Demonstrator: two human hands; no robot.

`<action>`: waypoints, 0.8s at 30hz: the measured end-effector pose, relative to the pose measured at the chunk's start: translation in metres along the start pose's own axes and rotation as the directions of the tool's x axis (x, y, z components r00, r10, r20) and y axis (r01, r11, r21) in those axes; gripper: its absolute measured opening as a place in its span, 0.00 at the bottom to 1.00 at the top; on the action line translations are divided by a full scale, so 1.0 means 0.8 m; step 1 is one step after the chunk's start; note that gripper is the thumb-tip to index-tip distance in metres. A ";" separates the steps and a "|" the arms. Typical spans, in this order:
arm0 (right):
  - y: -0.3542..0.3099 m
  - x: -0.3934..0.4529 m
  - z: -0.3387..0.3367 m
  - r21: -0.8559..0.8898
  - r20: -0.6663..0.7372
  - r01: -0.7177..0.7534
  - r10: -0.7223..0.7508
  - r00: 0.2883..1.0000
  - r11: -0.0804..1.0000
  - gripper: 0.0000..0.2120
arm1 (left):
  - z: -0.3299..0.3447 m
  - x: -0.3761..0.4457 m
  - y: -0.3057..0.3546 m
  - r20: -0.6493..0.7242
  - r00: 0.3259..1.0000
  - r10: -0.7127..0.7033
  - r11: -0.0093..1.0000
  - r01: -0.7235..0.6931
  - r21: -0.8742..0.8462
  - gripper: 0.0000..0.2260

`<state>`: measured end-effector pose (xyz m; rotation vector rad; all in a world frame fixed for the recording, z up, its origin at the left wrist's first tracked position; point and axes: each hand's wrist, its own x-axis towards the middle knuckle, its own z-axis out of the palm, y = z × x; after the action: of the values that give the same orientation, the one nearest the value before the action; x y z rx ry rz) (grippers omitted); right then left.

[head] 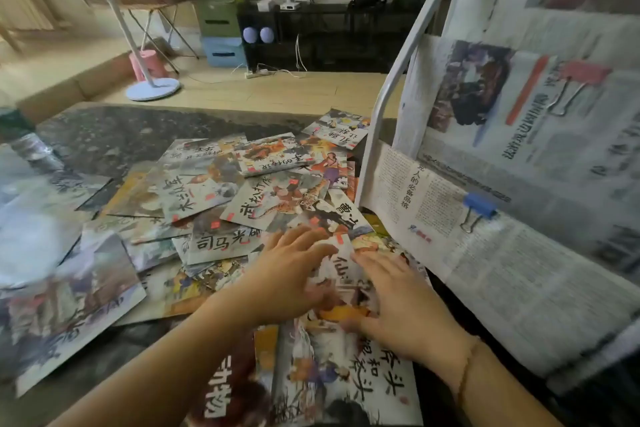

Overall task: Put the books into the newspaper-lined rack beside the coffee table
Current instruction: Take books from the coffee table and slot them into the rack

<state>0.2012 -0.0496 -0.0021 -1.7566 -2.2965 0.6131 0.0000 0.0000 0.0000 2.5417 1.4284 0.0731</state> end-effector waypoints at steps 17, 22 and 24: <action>0.003 -0.045 0.023 -0.098 -0.085 -0.308 0.300 0.950 0.946 0.47 | -0.001 -0.011 0.012 0.169 0.974 -0.147 0.966 0.179 -0.187 0.09; -0.007 -0.047 0.005 0.055 -0.136 -0.281 0.286 0.949 0.958 0.27 | -0.023 -0.020 0.005 0.114 0.974 -0.197 0.853 0.228 -0.469 0.01; -0.008 -0.049 -0.019 0.280 -0.226 -0.258 0.325 0.918 0.925 0.17 | -0.042 -0.022 0.008 0.047 0.972 -0.230 0.716 0.201 -0.669 0.02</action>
<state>0.2128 -0.0856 0.0179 -1.9394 -1.7130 0.6295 -0.0089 -0.0123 0.0353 1.7755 1.3729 0.5085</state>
